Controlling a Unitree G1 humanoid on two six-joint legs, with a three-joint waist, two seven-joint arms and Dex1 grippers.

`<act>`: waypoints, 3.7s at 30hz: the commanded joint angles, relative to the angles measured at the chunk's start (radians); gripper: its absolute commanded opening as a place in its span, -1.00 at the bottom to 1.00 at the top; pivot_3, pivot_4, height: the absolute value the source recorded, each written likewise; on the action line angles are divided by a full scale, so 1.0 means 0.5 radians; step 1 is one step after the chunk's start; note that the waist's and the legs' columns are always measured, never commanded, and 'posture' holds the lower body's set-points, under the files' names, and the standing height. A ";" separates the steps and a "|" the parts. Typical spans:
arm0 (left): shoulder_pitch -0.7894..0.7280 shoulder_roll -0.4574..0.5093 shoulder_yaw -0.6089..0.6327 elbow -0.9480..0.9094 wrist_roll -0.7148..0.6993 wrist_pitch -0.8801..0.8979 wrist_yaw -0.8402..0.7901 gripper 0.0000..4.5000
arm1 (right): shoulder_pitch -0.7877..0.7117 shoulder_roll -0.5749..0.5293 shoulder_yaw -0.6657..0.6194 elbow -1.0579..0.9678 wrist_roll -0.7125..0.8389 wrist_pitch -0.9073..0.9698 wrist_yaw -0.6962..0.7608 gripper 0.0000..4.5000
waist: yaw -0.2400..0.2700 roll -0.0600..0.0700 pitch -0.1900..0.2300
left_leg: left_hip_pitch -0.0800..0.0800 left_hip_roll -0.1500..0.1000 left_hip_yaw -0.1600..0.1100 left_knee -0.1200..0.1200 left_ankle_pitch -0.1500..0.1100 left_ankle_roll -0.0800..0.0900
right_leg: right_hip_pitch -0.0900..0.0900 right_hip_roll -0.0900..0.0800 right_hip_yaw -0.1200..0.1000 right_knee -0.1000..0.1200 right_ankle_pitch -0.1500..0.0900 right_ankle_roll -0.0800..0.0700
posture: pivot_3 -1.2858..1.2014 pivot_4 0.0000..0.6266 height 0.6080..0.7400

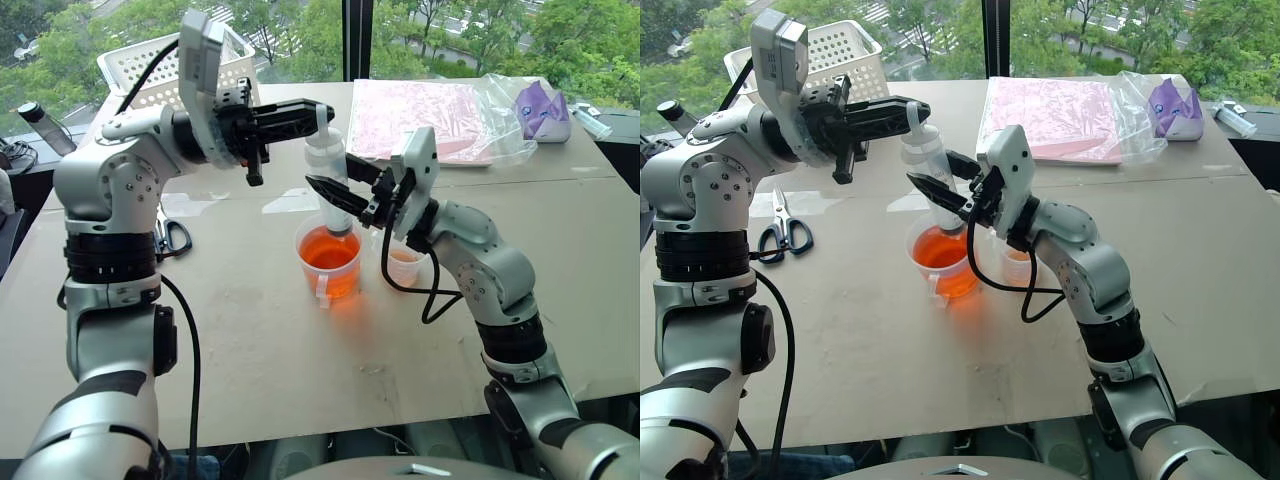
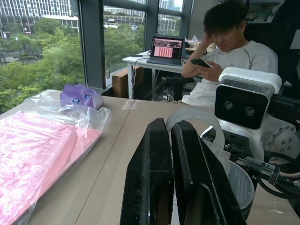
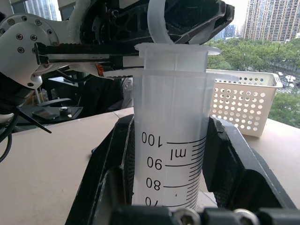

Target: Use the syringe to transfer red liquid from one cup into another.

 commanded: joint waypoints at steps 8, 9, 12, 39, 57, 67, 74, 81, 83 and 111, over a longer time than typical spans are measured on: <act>-0.104 0.009 0.152 -0.016 -0.099 -0.014 0.090 -0.98 | 0.035 0.021 0.097 -0.024 -0.005 -0.034 0.050 -0.31 | 0.000 0.000 0.000 | 0.000 0.000 0.000 0.000 0.000 0.000 | 0.000 0.000 0.000 0.000 0.000 0.000 | 0.03 -0.52 1.00; -0.104 0.009 0.151 -0.016 -0.101 -0.014 0.089 -0.98 | 0.039 0.023 0.099 -0.025 -0.006 -0.035 0.050 -0.31 | 0.000 0.000 0.000 | 0.000 0.000 0.000 0.000 0.000 0.000 | 0.000 0.000 0.000 0.000 0.000 0.000 | 0.03 -0.52 1.00; -0.110 0.009 0.149 -0.012 -0.105 -0.012 0.089 -0.98 | 0.046 0.027 0.100 -0.028 -0.007 -0.034 0.049 -0.31 | 0.000 0.000 0.000 | 0.000 0.000 0.000 0.000 0.000 0.000 | 0.000 0.000 0.000 0.000 0.000 0.000 | 0.03 -0.52 1.00; -0.116 0.010 0.144 0.009 -0.094 -0.010 0.091 -0.98 | 0.065 0.030 0.113 -0.018 -0.034 -0.050 0.054 -0.31 | 0.000 0.000 0.000 | 0.000 0.000 0.000 0.000 0.000 0.000 | 0.000 0.000 0.000 0.000 0.000 0.000 | 0.03 -0.52 1.00; -0.002 0.110 0.055 -0.074 -0.038 0.024 -0.016 0.25 | 0.027 0.077 0.087 -0.057 -0.015 -0.024 0.036 -0.31 | 0.000 0.000 0.000 | 0.000 0.000 0.000 0.001 0.000 0.000 | 0.000 0.000 0.000 0.000 0.000 0.000 | 0.03 -0.52 1.00; 0.081 0.230 0.026 -0.110 0.016 -0.029 -0.117 0.98 | 0.012 0.090 -0.010 -0.108 0.096 0.011 0.024 -0.31 | 0.003 0.000 0.000 | 0.000 0.000 -0.001 0.002 0.000 0.000 | 0.000 0.000 0.000 0.000 0.000 0.000 | 0.03 -0.52 1.00; 0.078 0.224 0.021 -0.076 0.072 -0.060 -0.078 0.98 | -0.017 0.065 -0.051 -0.108 0.125 -0.007 0.018 -0.31 | 0.001 0.000 0.000 | 0.000 0.000 -0.001 0.002 0.000 0.000 | 0.000 0.000 0.000 0.000 0.000 0.000 | 0.03 -0.52 1.00; 0.078 0.208 0.007 -0.070 0.091 -0.075 -0.061 0.98 | -0.033 0.061 -0.067 -0.091 0.103 -0.037 0.016 -0.31 | 0.000 0.000 0.000 | 0.000 0.000 -0.001 0.002 0.000 0.000 | 0.000 0.000 0.000 0.000 0.000 0.000 | 0.03 -0.52 1.00; 0.072 0.195 0.014 -0.064 0.096 -0.097 -0.046 0.98 | -0.033 0.055 -0.068 -0.088 0.102 -0.042 0.022 -0.31 | 0.000 0.000 0.000 | 0.000 0.000 0.000 0.002 0.000 0.000 | 0.000 0.000 0.000 0.000 0.000 0.000 | 0.03 -0.52 1.00; -0.030 0.138 0.054 0.047 0.046 -0.050 -0.031 0.98 | -0.002 0.031 -0.044 -0.104 0.112 -0.034 0.052 -0.31 | 0.001 0.000 0.000 | 0.000 0.000 0.000 0.002 0.000 0.000 | 0.000 0.000 0.000 0.000 0.000 0.000 | 0.03 -0.52 1.00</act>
